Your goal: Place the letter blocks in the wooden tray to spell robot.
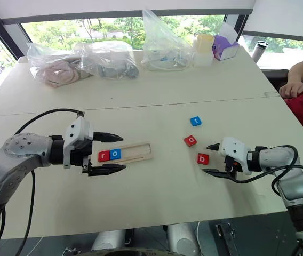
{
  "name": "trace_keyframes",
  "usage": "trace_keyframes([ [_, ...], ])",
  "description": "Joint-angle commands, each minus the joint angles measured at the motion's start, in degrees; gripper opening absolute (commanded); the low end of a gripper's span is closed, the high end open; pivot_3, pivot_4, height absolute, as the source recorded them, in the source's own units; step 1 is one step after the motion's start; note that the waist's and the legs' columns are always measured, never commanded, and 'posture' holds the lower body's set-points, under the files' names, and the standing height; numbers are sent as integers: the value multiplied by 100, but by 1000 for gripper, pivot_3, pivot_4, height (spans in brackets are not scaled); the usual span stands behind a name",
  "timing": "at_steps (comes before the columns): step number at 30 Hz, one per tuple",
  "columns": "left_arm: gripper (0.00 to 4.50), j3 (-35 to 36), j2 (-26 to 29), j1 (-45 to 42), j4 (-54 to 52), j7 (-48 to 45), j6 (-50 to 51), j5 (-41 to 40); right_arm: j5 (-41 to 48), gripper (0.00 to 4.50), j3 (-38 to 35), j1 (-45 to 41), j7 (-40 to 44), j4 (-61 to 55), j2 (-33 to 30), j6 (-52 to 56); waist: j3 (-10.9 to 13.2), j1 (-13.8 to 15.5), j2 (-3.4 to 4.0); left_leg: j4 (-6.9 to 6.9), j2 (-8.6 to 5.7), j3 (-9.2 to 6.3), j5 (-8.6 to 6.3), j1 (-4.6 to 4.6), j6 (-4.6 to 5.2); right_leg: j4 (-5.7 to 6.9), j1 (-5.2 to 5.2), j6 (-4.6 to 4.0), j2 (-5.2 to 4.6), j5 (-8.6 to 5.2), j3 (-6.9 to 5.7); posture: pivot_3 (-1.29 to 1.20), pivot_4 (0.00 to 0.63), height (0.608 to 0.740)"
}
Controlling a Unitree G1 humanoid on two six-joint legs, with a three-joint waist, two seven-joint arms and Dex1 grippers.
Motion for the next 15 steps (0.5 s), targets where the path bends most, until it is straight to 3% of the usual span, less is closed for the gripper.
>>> trace_keyframes([
  [1, 4500, 65, 36, -42, -60, 24, -100, 35, 31, 2862, -23, -130, 131, 222, -18, -238, 0, -5, 0, 0, 0, 0, 0, 1, 0, 0, 0, 0, 0, 0, 1, 0, 150, 740],
  [4, 4500, 83, 57, -13, -5, 19, -155, 90, 75, 1206, 30, -217, 158, 325, 58, -230, 0, -6, 0, 5, 0, 1, 0, 3, 0, 2, 4, 0, 0, 1, 2, 0, 150, 740],
  [7, 4500, 146, 156, 59, 81, -37, -254, 196, 244, 1084, 27, -384, 108, 1, 131, 156, 0, -11, 0, 13, 0, 0, 0, 5, 0, 6, 7, -1, 1, 2, 2, 0, 150, 740],
  [10, 4500, 416, 391, 195, 314, -138, -397, 299, 579, 1084, 293, -877, 135, -950, 156, 1404, 6, -51, 10, 21, 2, 2, 0, 6, 0, 12, 6, -4, 3, 4, 4, 0, 150, 740],
  [12, 4500, 645, 625, 422, 520, -234, -581, 437, 643, 1084, 722, -1581, 14, -1426, 424, 2197, 8, -102, 11, 25, 5, 2, 0, 7, 0, 23, -1, -7, 8, 6, 6, 0, 150, 740],
  [15, 4500, 918, 836, 779, 707, -300, -790, 585, 306, 1084, 1367, -2499, -180, -1342, 1019, 2452, 8, -147, 12, 29, 11, -8, 0, 8, 0, 29, -3, -15, 14, 9, 0, 0, 150, 740],
])
